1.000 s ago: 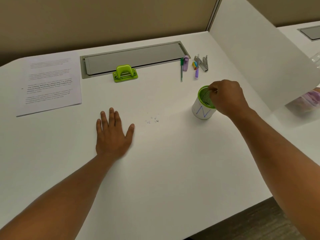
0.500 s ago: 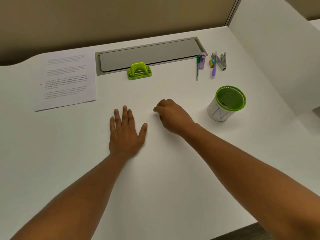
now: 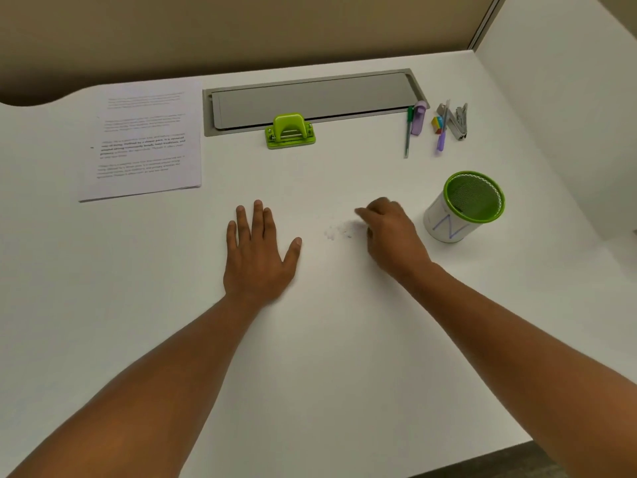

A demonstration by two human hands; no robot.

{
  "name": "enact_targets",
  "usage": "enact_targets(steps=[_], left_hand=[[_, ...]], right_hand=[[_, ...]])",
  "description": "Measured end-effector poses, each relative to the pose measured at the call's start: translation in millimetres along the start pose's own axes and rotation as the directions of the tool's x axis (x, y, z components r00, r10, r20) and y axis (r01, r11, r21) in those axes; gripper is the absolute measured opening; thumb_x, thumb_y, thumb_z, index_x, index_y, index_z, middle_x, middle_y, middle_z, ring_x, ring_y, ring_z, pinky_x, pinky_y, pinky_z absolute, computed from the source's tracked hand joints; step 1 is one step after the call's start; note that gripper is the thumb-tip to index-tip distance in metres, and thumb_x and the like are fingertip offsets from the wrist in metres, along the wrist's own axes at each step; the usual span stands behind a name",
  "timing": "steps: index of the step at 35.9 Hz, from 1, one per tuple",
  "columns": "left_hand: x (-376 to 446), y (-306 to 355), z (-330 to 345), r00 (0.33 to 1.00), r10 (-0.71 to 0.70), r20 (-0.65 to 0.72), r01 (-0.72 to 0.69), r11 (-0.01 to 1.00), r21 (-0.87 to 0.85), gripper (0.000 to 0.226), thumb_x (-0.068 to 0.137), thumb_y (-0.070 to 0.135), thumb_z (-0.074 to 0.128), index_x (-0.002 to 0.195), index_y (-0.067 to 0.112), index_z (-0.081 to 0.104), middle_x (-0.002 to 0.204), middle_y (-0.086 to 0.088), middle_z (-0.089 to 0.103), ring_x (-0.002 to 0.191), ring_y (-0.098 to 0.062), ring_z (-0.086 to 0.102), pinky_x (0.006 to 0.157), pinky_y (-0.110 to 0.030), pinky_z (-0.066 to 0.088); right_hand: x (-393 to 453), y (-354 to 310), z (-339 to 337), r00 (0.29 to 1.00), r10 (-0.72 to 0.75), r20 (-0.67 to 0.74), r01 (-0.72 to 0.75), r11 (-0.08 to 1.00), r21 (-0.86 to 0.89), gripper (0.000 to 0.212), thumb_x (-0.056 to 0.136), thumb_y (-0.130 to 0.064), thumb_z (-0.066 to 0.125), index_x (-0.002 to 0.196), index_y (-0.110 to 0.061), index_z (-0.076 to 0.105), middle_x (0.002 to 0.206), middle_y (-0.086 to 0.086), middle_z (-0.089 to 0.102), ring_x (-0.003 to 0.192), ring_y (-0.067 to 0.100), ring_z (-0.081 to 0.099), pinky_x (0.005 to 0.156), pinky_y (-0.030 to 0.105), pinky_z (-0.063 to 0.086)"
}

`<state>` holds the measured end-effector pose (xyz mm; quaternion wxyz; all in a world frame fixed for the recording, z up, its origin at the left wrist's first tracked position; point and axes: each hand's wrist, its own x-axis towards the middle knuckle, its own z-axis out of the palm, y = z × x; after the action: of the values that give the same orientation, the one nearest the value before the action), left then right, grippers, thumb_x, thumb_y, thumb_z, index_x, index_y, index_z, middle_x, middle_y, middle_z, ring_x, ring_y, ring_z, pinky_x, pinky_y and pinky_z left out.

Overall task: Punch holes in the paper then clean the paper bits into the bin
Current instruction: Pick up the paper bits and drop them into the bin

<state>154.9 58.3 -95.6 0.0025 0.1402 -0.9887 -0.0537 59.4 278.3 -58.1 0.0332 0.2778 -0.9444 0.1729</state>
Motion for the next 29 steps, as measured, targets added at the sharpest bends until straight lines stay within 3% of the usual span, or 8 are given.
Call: enact_targets(steps=[3,6,10,14,17,21,25,29], left_hand=[[0,0,-1,1.000,0.000,0.002,0.000,1.000,-0.001,0.083,0.096,0.065,0.013,0.157,0.008,0.014,0.166,-0.008,0.004,0.153,-0.032,-0.002,0.124,-0.048,0.006],[0,0,-1,1.000,-0.003,0.008,0.003,1.000,0.003,0.083,0.096,0.065,0.013,0.157,0.008,0.012,0.166,-0.008,0.002,0.153,-0.032,-0.003,0.124,-0.048,0.006],[0,1,0,1.000,0.000,0.003,0.000,1.000,-0.002,0.083,0.096,0.065,0.013,0.157,0.009,0.012,0.166,-0.008,0.003,0.153,-0.032,-0.002,0.124,-0.048,0.006],[0,0,-1,1.000,-0.003,0.001,0.003,1.000,0.001,0.083,0.096,0.065,0.013,0.157,0.009,0.012,0.166,-0.008,0.003,0.153,-0.032,-0.002,0.124,-0.048,0.006],[0,0,0,1.000,-0.005,0.005,0.005,1.000,0.003,0.083,0.096,0.066,0.013,0.157,0.009,0.012,0.166,-0.008,0.003,0.153,-0.032,-0.002,0.124,-0.048,0.005],[1,-1,0,1.000,-0.002,0.005,0.002,1.000,0.003,0.084,0.096,0.066,0.012,0.157,0.009,0.012,0.166,-0.008,0.003,0.153,-0.032,-0.002,0.124,-0.048,0.006],[0,0,-1,1.000,-0.001,-0.004,0.001,1.000,0.005,0.084,0.096,0.066,0.012,0.157,0.008,0.013,0.166,-0.008,0.004,0.153,-0.032,-0.001,0.124,-0.048,0.006],[-1,0,-2,1.000,-0.002,0.003,0.002,1.000,-0.001,0.083,0.096,0.065,0.010,0.157,0.009,0.011,0.167,-0.007,0.001,0.153,-0.031,-0.004,0.124,-0.048,0.005]], right_hand=[[4,-5,2,0.987,0.151,0.046,-0.148,0.988,-0.049,0.030,0.082,0.010,0.047,0.106,0.003,0.064,0.104,0.017,0.053,0.094,0.035,0.049,0.073,0.034,0.045],[3,-22,8,0.983,0.165,0.083,-0.155,0.982,-0.110,0.024,0.073,0.014,0.041,0.090,0.003,0.055,0.102,0.019,0.050,0.090,0.036,0.046,0.073,0.043,0.046],[-3,-39,19,0.990,0.110,0.086,-0.098,0.986,-0.135,0.037,0.076,0.013,0.043,0.109,0.003,0.057,0.108,0.017,0.050,0.092,0.033,0.044,0.077,0.041,0.046],[-1,-41,17,0.993,0.020,0.114,-0.013,0.998,-0.056,0.039,0.083,0.006,0.043,0.118,-0.001,0.058,0.119,0.014,0.049,0.104,0.032,0.043,0.087,0.041,0.046],[8,-42,15,0.990,-0.019,0.140,0.023,0.999,-0.026,0.045,0.089,0.000,0.044,0.134,-0.003,0.049,0.135,0.015,0.043,0.122,0.035,0.038,0.098,0.042,0.044],[-2,-47,15,0.961,-0.164,0.223,0.181,0.982,-0.058,0.049,0.093,-0.004,0.040,0.142,0.001,0.039,0.145,0.019,0.040,0.133,0.037,0.034,0.107,0.043,0.039],[-17,-37,11,0.966,-0.168,0.196,0.180,0.983,-0.047,0.046,0.094,-0.005,0.043,0.140,0.000,0.043,0.140,0.015,0.045,0.127,0.033,0.040,0.095,0.041,0.049],[-12,-24,8,0.998,0.056,0.040,-0.057,0.998,0.017,0.033,0.095,-0.007,0.047,0.126,-0.002,0.057,0.116,0.014,0.057,0.104,0.033,0.052,0.079,0.038,0.051]])
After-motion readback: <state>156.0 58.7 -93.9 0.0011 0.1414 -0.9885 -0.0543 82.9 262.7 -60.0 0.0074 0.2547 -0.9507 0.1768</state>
